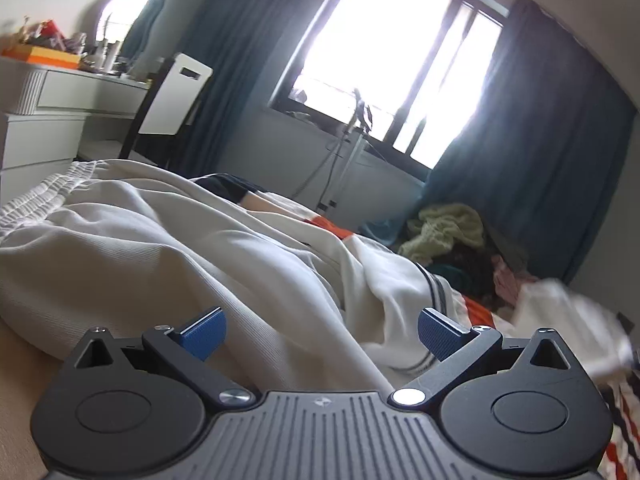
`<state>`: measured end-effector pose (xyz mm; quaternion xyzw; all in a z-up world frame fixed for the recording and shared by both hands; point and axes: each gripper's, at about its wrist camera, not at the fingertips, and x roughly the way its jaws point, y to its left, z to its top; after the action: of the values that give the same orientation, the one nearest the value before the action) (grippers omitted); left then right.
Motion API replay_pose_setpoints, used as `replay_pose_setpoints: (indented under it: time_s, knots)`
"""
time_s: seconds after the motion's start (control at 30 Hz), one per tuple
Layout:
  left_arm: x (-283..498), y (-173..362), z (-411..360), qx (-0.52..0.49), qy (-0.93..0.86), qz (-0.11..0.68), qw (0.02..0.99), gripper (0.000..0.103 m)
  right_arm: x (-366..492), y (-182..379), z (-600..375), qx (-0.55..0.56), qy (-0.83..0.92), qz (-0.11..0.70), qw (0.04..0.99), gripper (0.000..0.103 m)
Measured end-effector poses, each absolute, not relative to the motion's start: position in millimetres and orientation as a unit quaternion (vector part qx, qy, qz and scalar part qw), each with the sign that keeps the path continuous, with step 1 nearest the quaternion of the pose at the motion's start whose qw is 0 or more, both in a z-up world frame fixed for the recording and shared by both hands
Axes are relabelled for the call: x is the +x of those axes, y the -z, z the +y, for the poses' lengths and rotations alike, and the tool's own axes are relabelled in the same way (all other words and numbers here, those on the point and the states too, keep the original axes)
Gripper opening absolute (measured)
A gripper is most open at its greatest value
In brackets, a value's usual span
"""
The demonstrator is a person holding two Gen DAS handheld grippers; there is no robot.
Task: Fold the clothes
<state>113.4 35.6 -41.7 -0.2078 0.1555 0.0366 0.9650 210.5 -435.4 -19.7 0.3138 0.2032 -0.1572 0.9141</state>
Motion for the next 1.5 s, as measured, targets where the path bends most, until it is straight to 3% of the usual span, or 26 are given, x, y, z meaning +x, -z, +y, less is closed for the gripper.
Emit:
replay_pose_setpoints:
  time_s: [0.2,0.4,0.47,0.53,0.57,0.77,0.87,0.93,1.07,1.13,1.23,1.37,1.5]
  knots:
    - [109,43,33,-0.207,-0.032,0.177,0.962,0.103,148,102,-500,0.478,0.171,0.287,0.812,0.007]
    - [94,39,39,-0.218,-0.050,0.194,0.955,0.103,134,114,-507,0.561,0.121,0.255,0.778,0.015]
    - [89,37,43,-0.226,-0.058,0.197,0.952,0.103,136,118,-509,0.580,0.117,0.258,0.764,0.035]
    - [86,37,46,-0.239,-0.060,0.201,0.948,0.103,142,120,-510,0.591,0.110,0.261,0.756,0.073]
    - [86,37,48,-0.245,-0.061,0.203,0.946,0.103,142,121,-511,0.594,0.109,0.258,0.754,0.075]
    - [91,41,45,-0.244,-0.061,0.218,0.943,0.103,144,126,-524,0.598,0.140,0.213,0.760,0.074]
    - [95,44,39,-0.237,-0.055,0.226,0.943,0.103,158,133,-536,0.581,0.165,0.201,0.771,0.059]
    - [95,46,36,-0.231,-0.052,0.229,0.944,0.103,168,139,-543,0.572,0.178,0.201,0.775,0.043]
    - [96,48,36,-0.223,-0.055,0.234,0.945,0.103,178,150,-557,0.564,0.202,0.196,0.776,0.027]
    - [96,49,46,-0.244,-0.066,0.235,0.938,0.103,176,153,-564,0.562,0.219,0.193,0.774,0.009]
    - [94,51,74,-0.306,-0.092,0.237,0.917,0.103,166,156,-572,0.570,0.238,0.168,0.768,0.006]
    - [92,75,136,-0.478,-0.094,0.248,0.837,0.102,156,153,-576,0.582,0.253,0.138,0.760,0.005]
    - [83,93,181,-0.569,-0.152,0.210,0.780,0.100,153,148,-579,0.573,0.263,0.121,0.767,0.005]
